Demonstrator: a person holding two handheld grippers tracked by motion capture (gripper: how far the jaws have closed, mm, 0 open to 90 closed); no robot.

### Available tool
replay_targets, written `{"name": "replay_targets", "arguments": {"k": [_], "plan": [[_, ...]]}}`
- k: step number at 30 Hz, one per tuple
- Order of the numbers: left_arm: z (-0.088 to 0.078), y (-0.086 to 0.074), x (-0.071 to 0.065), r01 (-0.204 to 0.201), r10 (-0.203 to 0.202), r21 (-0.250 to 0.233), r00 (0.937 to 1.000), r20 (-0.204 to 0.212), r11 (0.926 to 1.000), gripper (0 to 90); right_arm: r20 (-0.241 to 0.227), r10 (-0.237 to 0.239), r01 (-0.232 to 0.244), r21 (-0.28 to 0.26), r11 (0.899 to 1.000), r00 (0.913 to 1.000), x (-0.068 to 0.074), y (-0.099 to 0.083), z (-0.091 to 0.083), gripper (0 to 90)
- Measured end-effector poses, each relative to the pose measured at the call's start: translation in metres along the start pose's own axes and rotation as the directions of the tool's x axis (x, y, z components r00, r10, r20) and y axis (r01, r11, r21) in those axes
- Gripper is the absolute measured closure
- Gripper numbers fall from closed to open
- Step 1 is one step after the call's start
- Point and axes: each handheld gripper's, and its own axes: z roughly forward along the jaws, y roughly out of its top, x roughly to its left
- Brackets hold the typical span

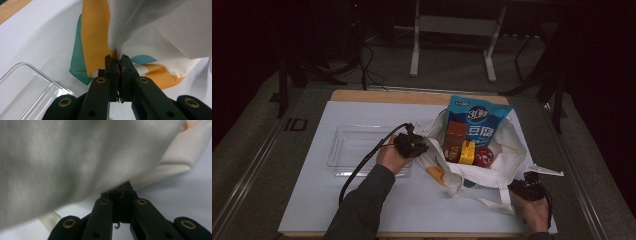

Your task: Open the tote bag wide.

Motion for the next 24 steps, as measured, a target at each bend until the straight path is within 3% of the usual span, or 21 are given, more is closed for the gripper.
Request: {"name": "replay_targets", "arguments": {"k": [7, 9, 10, 17, 19, 24], "plan": [[0.002, 0.000, 0.001, -0.004, 0.004, 0.012, 0.9999, -0.010, 0.9999, 86.7, 0.020, 0.000, -0.001, 0.025, 1.000, 0.9998, -0.002, -0.003, 0.009, 90.0], [0.000, -0.001, 0.001, -0.003, 0.003, 0.002, 0.9999, -0.014, 1.0000, 84.6, 0.020, -0.001, 0.000, 0.021, 1.000, 0.9998, -0.002, -0.003, 0.008, 90.0], [-0.002, -0.001, 0.001, 0.003, -0.003, -0.002, 0.9998, -0.019, 1.0000, 78.9, 0.021, -0.003, 0.003, 0.020, 1.000, 0.9998, -0.002, -0.003, 0.008, 90.0], [-0.027, 0.000, 0.002, -0.001, -0.001, -0.094, 0.9998, -0.020, 0.9956, 67.7, 0.018, -0.002, 0.002, 0.015, 1.000, 0.9998, -0.002, -0.003, 0.008, 89.9], [-0.038, 0.000, 0.003, 0.002, -0.002, -0.134, 1.0000, -0.005, 0.9910, 67.4, 0.018, -0.001, 0.001, 0.012, 1.000, 0.9998, -0.001, -0.003, 0.007, 89.8], [-0.063, 0.001, 0.006, 0.004, -0.005, -0.182, 1.0000, -0.003, 0.9833, 66.2, 0.019, -0.001, 0.001, 0.010, 1.000, 0.9998, -0.001, -0.003, 0.007, 89.8]]}}
